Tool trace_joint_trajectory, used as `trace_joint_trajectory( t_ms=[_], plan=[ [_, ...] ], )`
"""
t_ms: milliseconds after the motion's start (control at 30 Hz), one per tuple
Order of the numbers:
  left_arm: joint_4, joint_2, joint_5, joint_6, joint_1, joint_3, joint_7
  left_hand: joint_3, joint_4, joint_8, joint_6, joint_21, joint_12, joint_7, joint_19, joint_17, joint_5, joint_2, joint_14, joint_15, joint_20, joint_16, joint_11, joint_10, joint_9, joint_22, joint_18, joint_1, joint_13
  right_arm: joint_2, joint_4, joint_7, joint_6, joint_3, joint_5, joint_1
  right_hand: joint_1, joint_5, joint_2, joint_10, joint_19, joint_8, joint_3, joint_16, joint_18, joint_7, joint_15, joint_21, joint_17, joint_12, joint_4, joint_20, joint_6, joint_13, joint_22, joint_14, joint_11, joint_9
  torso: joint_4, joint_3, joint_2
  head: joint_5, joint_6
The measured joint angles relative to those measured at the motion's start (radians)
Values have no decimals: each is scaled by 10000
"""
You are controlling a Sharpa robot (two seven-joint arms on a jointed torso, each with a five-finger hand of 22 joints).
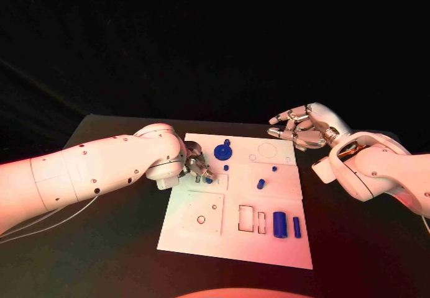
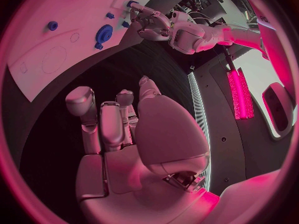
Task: Assemble the parts on the task board
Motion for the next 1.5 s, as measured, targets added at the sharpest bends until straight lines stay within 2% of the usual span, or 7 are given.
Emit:
trace_joint_trajectory(
  t_ms=[167,400,733,967,1033,1300,1500],
  plan=[
    [-11,-27,-5,3,3,0,-11,304,-303,-138,-159,0,-231,53,0,0,12,-82,0,0,0,0,34,-179,-19,0,-1,264,-219,-5,0,0,1,0,0,-1,0,0,0,0,0,0,0,0,0,0,0,0,0,0,0,0,0,0,1,0,0,-1,1,-5,0,6,0],
    [-4,-22,-1,-6,4,2,-13,450,-194,-281,-269,0,-369,156,0,8,34,-186,-1,2,0,0,89,-235,-73,-1,-1,450,-354,-8,-1,-1,3,0,0,-2,0,42,0,0,0,0,0,0,0,0,0,-60,0,0,0,0,0,-18,-26,0,0,8,1,-5,0,17,7],
    [-8,-19,22,-29,4,0,-22,688,-70,-313,-270,0,-369,158,0,7,30,-202,-3,4,0,0,105,-250,-72,-1,0,453,-329,-7,-5,-1,5,0,1,-3,0,41,0,0,0,0,0,0,0,0,0,-60,0,0,0,0,0,-17,-25,0,0,8,2,1,0,24,14],
    [-25,-11,33,-29,3,-1,-36,1169,-471,-292,-151,0,-366,159,0,6,29,-350,-2,4,0,0,143,-213,-35,-2,0,-91,-264,-2,-7,-1,8,-1,1,-7,0,41,0,0,0,0,0,0,0,0,0,-60,0,0,0,0,0,-17,-25,0,0,7,-1,6,0,30,9],
    [-32,-10,33,-29,3,-2,-42,1176,-477,-272,-116,0,-305,125,0,6,29,-424,-2,4,0,0,135,-203,-21,-2,0,-254,-236,-3,-7,-1,10,-1,1,-8,0,41,0,0,0,0,0,0,0,0,0,-60,0,0,0,0,0,-17,-25,0,0,7,-4,6,0,30,7],
    [-38,12,30,-22,-12,-13,-54,269,-57,-271,98,0,-227,87,0,5,62,-838,-2,4,0,0,122,-119,-15,-2,-1,-924,-160,-13,-2,-1,15,-1,1,-10,0,40,0,0,0,0,0,-42,0,0,0,-105,-25,0,0,0,0,-40,-53,0,0,6,-6,6,-1,29,10],
    [-38,26,20,-19,-12,-13,-50,-451,141,-271,135,0,-153,122,0,4,88,-934,-2,4,0,0,122,-119,-17,-2,-1,-1097,-106,-15,1,-1,17,-1,1,-10,0,40,0,0,0,0,0,-42,0,0,0,-105,-25,0,0,0,0,-40,-53,0,0,6,-4,1,-3,12,10]
  ],
)
